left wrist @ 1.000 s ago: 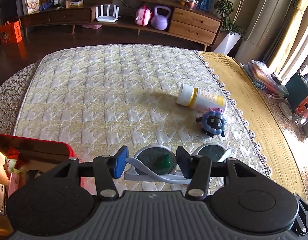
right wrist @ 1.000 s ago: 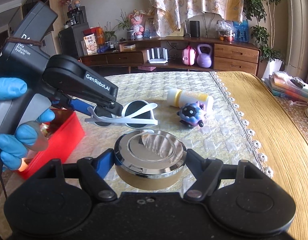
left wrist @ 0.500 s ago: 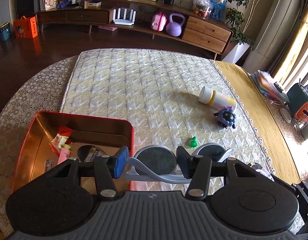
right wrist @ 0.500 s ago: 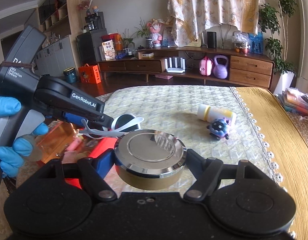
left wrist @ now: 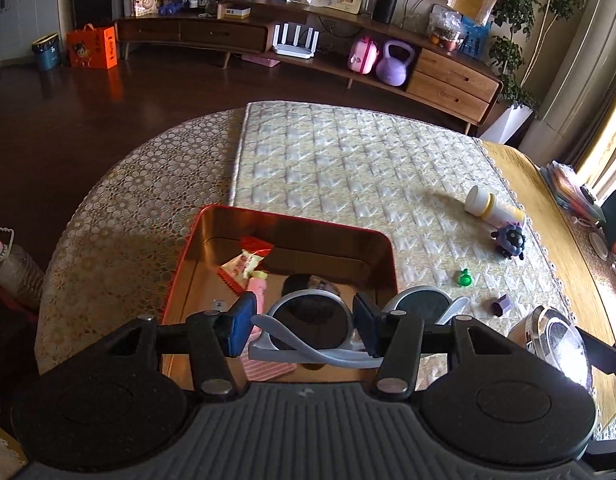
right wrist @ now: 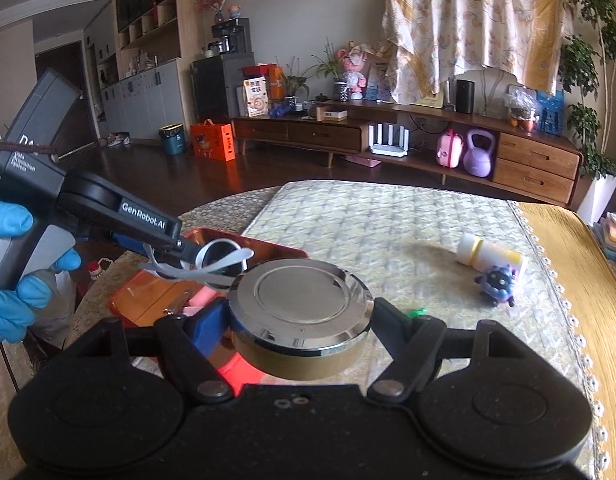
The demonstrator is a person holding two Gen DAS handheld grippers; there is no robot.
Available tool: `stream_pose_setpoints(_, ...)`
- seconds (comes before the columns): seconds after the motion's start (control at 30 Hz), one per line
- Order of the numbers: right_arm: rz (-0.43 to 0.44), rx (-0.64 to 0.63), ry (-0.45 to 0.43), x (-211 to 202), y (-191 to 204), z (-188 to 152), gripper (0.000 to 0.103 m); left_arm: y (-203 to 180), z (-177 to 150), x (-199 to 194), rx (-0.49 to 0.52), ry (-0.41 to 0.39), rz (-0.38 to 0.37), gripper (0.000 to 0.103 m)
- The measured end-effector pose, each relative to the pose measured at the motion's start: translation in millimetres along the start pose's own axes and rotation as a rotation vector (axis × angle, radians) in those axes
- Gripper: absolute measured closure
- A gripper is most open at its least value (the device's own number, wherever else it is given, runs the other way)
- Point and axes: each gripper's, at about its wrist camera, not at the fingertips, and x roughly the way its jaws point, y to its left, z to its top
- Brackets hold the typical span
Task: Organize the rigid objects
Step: 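Carry the sunglasses and silver tin into the red tin box and release them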
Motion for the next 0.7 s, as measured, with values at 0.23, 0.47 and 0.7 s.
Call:
stream_pose_setpoints(0.23,0.038,-0.008,0.021,23.3,13.5,11.5,0.027,22.7,-13.6,8.3,0.033,0.032,0.044,0.05)
stream_pose_setpoints(0.47,0.056,-0.023,0.04,57.9,21.1,20.4,0.027,33.6,-27.5,24.2,0.052,0.086,0.058,0.05)
stream_pose_setpoints(0.7,0.06,-0.032,0.082,93.3,27.1,22.6,0.027,37.1,-34.3,35.2,0.07,0.104,0.07,0.05)
